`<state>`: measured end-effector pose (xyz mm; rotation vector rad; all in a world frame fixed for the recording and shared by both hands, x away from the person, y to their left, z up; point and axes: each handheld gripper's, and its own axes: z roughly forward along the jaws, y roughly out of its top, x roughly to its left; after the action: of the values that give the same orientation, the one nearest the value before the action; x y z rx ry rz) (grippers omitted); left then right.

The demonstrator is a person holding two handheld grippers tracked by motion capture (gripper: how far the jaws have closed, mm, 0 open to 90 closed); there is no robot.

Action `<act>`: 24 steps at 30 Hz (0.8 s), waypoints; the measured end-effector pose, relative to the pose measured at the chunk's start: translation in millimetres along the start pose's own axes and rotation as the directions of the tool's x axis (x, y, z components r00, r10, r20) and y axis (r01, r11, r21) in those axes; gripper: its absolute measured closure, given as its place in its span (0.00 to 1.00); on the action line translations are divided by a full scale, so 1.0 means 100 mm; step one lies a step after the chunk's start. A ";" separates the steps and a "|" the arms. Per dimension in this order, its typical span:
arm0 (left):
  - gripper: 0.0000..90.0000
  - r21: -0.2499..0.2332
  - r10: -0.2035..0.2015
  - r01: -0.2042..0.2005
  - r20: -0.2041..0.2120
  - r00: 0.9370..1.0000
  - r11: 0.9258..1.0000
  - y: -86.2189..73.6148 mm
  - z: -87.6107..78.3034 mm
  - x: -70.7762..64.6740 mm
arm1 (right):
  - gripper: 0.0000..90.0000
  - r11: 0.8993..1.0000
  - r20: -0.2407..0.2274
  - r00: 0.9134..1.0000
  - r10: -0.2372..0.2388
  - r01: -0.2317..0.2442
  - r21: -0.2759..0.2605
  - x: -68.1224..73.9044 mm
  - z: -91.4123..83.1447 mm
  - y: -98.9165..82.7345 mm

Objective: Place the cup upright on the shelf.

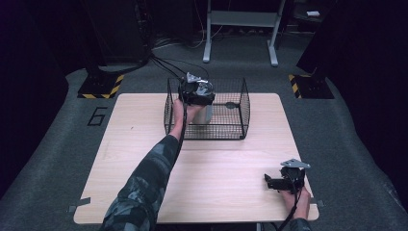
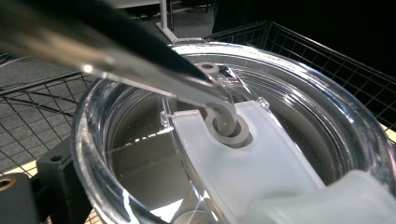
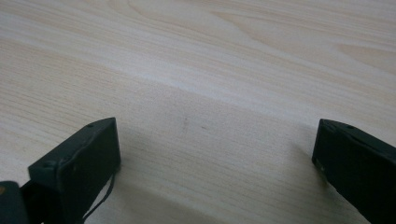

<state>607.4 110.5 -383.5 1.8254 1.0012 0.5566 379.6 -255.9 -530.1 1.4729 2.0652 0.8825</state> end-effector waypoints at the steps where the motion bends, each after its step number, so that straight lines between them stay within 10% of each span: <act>1: 0.03 0.005 0.001 -0.001 -0.003 1.000 1.000 0.00 0.00 0.00 | 0.00 1.000 0.000 1.000 -0.001 0.001 -0.001 0.00 0.00 0.00; 24: 0.03 0.056 -0.024 0.023 0.012 1.000 0.998 -0.06 0.16 -0.05 | 0.00 1.000 -0.005 1.000 -0.002 0.002 0.001 0.00 0.00 0.00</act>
<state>613.6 99.0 -396.1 1.8617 1.0381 0.5070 379.9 -256.0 -530.0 1.4700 2.0705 0.8850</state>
